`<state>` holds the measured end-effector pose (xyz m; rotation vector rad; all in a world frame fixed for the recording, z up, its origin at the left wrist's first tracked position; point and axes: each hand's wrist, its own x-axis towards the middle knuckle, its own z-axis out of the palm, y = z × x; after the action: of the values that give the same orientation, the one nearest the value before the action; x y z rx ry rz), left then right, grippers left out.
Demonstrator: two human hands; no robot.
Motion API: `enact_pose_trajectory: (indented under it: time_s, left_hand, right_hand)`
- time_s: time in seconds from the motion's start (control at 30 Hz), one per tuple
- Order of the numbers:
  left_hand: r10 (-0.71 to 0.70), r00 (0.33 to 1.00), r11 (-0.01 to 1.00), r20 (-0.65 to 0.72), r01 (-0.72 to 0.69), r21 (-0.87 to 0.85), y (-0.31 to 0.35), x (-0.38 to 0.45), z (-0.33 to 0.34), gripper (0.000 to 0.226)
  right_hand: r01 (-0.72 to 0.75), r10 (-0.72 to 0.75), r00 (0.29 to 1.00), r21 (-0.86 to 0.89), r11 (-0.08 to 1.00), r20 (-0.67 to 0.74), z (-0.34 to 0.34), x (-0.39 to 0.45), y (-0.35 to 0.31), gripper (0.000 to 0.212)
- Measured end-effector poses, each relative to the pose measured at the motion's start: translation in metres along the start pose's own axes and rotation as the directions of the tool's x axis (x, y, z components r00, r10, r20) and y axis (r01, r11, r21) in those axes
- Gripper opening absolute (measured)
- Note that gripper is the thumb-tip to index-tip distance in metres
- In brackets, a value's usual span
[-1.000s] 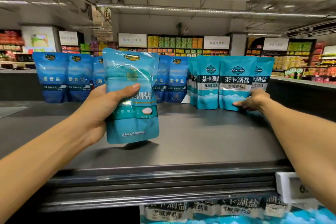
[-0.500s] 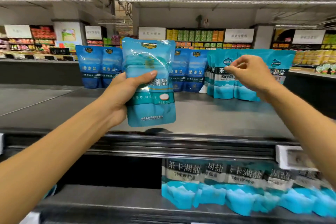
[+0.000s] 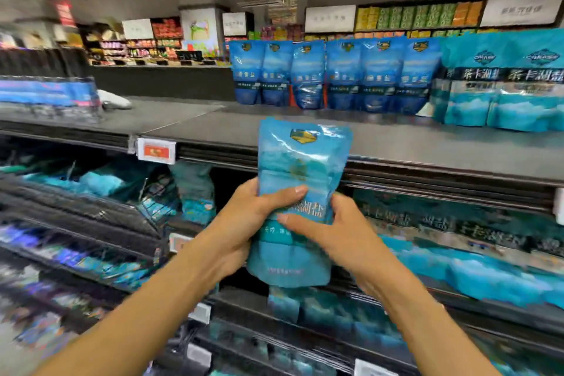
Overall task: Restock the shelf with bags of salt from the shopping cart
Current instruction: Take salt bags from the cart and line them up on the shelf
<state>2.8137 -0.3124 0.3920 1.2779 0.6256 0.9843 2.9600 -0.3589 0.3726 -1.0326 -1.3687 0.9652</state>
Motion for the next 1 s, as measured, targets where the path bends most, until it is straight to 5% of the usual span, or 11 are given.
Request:
enact_pose_trajectory:
  time_s: [0.17, 0.33, 0.47, 0.53, 0.63, 0.77, 1.0]
  left_hand:
    - [-0.102, 0.990, 0.991, -0.102, 0.110, 0.081, -0.056, -0.016, -0.059, 0.033]
    - [0.096, 0.923, 0.933, -0.372, 0.047, 0.356, -0.086, 0.012, -0.147, 0.033]
    - [0.328, 0.797, 0.796, -0.508, 0.057, 0.603, -0.095, 0.035, -0.226, 0.052]
    - [0.364, 0.797, 0.717, -0.483, 0.091, 0.691, -0.097, 0.052, -0.250, 0.078]
    - [0.328, 0.832, 0.738, -0.448, 0.070, 0.671, -0.098, 0.083, -0.268, 0.095]
    - [0.288, 0.878, 0.851, -0.383, -0.052, 0.523, -0.102, 0.112, -0.278, 0.050]
    - [0.373, 0.852, 0.863, -0.366, -0.174, 0.474, -0.105, 0.121, -0.279, 0.024]
  right_hand:
    - [-0.238, 0.238, 0.971, 0.137, 0.962, 0.015, 0.042, -0.001, 0.066, 0.030]
    - [-0.420, 0.441, 0.897, 0.242, 0.875, -0.038, 0.071, 0.037, 0.107, 0.038]
    - [-0.363, 0.404, 0.880, 0.196, 0.911, -0.250, 0.080, 0.092, 0.117, 0.025]
    - [-0.330, 0.364, 0.864, 0.155, 0.931, -0.348, 0.086, 0.123, 0.121, 0.011]
    - [-0.268, 0.243, 0.819, 0.027, 0.963, -0.520, 0.094, 0.161, 0.132, 0.016]
    - [-0.307, 0.130, 0.867, -0.309, 0.900, -0.482, 0.113, 0.191, 0.141, 0.049]
    - [-0.247, 0.069, 0.931, -0.481, 0.841, -0.358, 0.145, 0.205, 0.148, 0.033]
